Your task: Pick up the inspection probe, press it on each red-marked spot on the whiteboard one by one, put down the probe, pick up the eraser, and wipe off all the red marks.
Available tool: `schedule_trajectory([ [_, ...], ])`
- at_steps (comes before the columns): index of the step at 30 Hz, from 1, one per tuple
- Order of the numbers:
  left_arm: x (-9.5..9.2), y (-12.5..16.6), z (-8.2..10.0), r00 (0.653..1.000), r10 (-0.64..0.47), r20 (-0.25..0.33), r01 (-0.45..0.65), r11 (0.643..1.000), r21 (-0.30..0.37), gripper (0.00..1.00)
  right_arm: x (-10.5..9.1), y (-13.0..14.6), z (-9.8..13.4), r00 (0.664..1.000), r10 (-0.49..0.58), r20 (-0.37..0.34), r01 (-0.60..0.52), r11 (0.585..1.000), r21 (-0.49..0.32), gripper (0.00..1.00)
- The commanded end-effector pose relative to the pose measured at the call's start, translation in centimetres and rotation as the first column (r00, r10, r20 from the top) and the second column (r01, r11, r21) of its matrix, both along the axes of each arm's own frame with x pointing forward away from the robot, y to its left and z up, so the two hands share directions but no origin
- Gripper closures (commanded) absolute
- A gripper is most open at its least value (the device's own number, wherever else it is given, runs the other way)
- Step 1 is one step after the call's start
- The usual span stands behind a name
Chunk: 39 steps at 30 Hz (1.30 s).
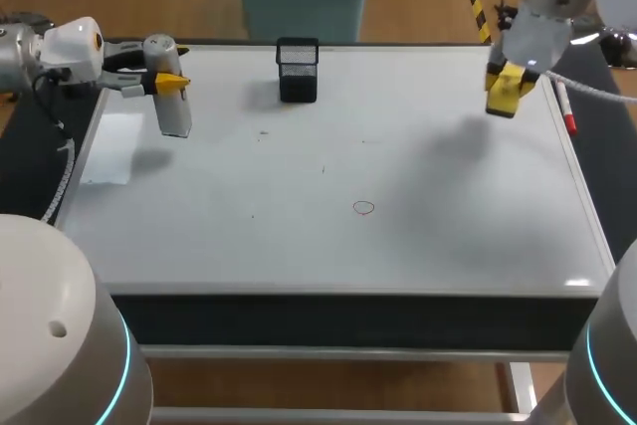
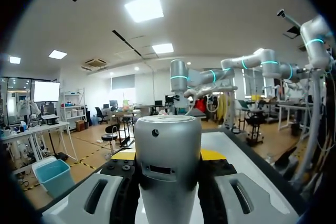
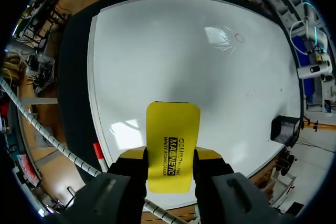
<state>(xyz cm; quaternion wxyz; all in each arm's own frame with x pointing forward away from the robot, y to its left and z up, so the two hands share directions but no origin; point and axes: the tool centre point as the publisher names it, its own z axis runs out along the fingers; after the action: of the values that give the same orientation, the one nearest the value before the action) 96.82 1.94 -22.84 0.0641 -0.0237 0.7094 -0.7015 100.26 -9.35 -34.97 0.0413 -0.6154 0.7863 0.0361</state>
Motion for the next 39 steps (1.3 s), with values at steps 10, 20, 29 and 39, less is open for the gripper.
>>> schedule_trajectory([
  [10, 0.1, 0.0, 0.2, 1.000, -0.001, -0.001, 0.001, 1.000, 0.001, 1.00, -10.5, 10.2, -1.8, 0.989, 0.106, 0.103, -0.108, 0.994, 0.018, 1.00],
  [20, 0.1, 0.0, 0.2, 1.000, -0.001, -0.001, 0.001, 1.000, 0.001, 1.00, -15.6, 19.2, -2.4, 0.975, 0.209, 0.074, -0.211, 0.977, 0.027, 1.00],
  [29, 0.1, 0.0, 0.2, 1.000, -0.001, -0.001, 0.001, 1.000, 0.001, 1.00, -16.8, 23.4, -4.3, 0.964, 0.265, 0.036, -0.265, 0.964, -0.017, 1.00],
  [39, 0.1, 0.0, 0.2, 1.000, -0.001, -0.001, 0.001, 1.000, 0.001, 1.00, -17.3, 25.6, -5.5, 0.953, 0.302, 0.024, -0.301, 0.953, -0.039, 1.00],
])
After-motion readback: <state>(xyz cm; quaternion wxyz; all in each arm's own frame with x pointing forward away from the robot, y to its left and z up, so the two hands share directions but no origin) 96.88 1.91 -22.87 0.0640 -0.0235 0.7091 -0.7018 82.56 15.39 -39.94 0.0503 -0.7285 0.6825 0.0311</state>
